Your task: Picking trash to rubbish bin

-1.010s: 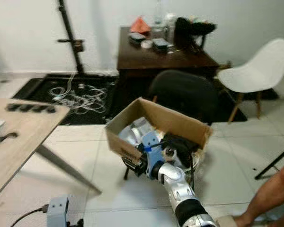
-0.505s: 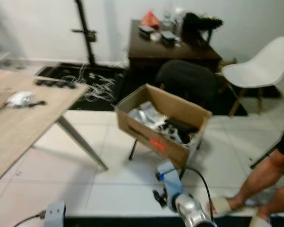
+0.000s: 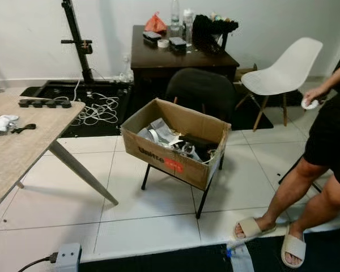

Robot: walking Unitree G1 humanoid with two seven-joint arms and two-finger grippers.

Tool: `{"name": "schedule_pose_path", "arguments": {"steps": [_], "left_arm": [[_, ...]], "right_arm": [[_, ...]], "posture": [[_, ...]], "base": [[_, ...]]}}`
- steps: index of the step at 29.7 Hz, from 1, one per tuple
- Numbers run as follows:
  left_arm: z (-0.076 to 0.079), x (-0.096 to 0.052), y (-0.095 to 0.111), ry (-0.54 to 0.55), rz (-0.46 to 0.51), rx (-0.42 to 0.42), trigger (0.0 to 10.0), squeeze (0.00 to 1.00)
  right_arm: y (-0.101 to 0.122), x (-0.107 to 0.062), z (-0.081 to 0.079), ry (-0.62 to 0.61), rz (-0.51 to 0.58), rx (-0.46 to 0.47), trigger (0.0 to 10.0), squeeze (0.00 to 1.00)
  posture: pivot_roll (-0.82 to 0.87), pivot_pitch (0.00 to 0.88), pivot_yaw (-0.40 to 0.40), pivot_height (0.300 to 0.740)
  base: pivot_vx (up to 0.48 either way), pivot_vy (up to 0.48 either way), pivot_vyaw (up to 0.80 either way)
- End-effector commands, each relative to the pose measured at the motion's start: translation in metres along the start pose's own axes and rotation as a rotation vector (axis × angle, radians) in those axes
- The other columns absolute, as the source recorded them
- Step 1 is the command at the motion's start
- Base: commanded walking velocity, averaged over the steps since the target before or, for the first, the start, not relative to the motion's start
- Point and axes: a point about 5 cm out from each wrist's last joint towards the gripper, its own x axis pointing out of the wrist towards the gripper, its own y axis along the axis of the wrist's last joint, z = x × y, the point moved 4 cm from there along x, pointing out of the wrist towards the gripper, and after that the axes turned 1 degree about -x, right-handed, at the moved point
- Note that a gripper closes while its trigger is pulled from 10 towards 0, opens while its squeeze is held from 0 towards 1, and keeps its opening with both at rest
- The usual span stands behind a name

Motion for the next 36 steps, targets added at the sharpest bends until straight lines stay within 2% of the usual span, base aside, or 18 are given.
{"name": "schedule_pose_path", "arguments": {"steps": [1,9,12,14,16,27,36], "left_arm": [[-0.005,-0.003,-0.011,0.016,-0.033,0.004,10.0,0.0],[-0.005,-0.01,-0.042,0.036,-0.119,-0.05,10.0,0.0],[-0.005,-0.012,-0.048,0.041,-0.132,-0.066,10.0,0.0],[-0.009,-0.015,-0.055,0.053,-0.152,-0.078,10.0,0.0],[-0.019,-0.022,-0.069,0.078,-0.188,-0.088,10.0,0.0],[-0.036,-0.038,-0.096,0.099,-0.275,-0.043,10.0,0.0],[-0.04,-0.042,-0.102,0.102,-0.288,-0.04,10.0,0.0]], "right_arm": [[-0.004,0.0,-0.001,-0.01,-0.008,0.024,10.0,0.0],[-0.037,-0.005,-0.008,0.011,-0.117,0.012,10.0,0.0],[-0.044,-0.007,-0.008,0.012,-0.139,0.011,10.0,0.0],[-0.051,-0.008,-0.01,0.022,-0.164,-0.012,10.0,0.0],[-0.059,-0.011,-0.012,0.037,-0.19,-0.044,10.0,0.0],[-0.07,-0.014,-0.016,0.059,-0.225,-0.089,10.0,0.0],[-0.07,-0.013,-0.021,0.079,-0.232,-0.11,10.0,0.0]], "posture": [[-0.06,0.143,0.004,0.74],[-0.07,0.132,0.004,0.74],[-0.07,0.131,0.003,0.74],[-0.06,0.128,0.002,0.74],[-0.06,0.126,0.0,0.74],[-0.06,0.129,0.003,0.74],[-0.06,0.135,0.002,0.74]], "base": [[0.0,0.0,0.71],[0.0,0.0,0.71],[0.0,0.0,0.72],[0.0,0.0,0.72],[0.0,0.0,0.72],[0.0,0.0,0.72],[0.0,0.0,0.72]]}}
